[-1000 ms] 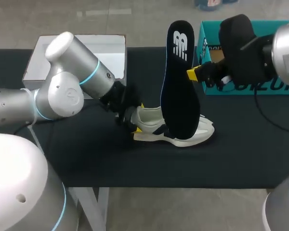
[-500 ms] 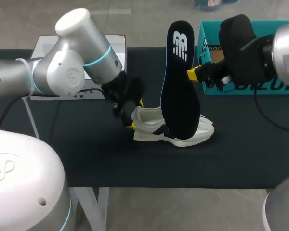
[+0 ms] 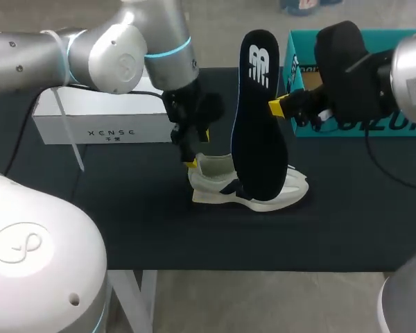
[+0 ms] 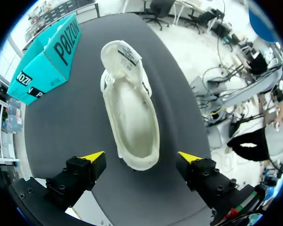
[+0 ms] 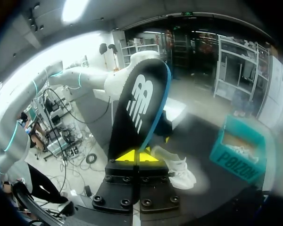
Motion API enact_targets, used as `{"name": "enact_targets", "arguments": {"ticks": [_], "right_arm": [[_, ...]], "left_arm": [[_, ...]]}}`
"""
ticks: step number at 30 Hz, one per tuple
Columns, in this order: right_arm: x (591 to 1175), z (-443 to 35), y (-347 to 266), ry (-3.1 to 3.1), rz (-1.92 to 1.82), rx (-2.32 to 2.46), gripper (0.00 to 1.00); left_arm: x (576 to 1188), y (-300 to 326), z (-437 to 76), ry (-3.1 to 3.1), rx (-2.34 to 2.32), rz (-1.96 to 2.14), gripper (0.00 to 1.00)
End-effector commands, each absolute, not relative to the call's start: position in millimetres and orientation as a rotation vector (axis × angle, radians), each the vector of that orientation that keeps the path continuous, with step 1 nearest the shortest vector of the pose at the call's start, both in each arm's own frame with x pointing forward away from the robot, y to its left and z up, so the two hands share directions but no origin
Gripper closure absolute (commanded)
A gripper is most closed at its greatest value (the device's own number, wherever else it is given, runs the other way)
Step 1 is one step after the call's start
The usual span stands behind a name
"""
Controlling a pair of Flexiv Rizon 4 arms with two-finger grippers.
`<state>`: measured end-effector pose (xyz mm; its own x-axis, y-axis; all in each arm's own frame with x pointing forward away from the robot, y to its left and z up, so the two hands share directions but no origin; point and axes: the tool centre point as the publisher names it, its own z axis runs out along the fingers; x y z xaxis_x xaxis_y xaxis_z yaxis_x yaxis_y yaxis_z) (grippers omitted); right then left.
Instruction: Take the shoe out of the shoebox, open the shoe tongue, remove and reinsert the insole, then place the shoe into the shoebox
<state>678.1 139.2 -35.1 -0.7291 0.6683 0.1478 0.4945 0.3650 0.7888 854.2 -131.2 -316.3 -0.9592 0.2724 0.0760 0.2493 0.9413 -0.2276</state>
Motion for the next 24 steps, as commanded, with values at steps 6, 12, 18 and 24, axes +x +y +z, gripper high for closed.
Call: {"name": "enact_targets", "arguments": {"ticks": [6, 12, 18, 24], "right_arm": [[681.6, -35.5, 142.5, 2.429, 1.292, 1.050, 1.00], [681.6, -35.5, 142.5, 2.429, 1.292, 1.050, 1.00], [681.6, -35.5, 142.5, 2.429, 1.292, 1.050, 1.00], [681.6, -35.5, 142.5, 2.429, 1.292, 1.050, 1.00]], "left_arm": [[849.3, -132.2, -308.3, -3.026, -0.446, 0.254, 0.00], [847.8, -137.1, -310.7, -3.026, -0.430, 0.294, 0.00], [846.2, -147.8, -307.5, -3.019, -0.337, 0.173, 0.00], [849.9, -156.9, -306.4, -3.064, -0.293, 0.167, 0.00]]}}
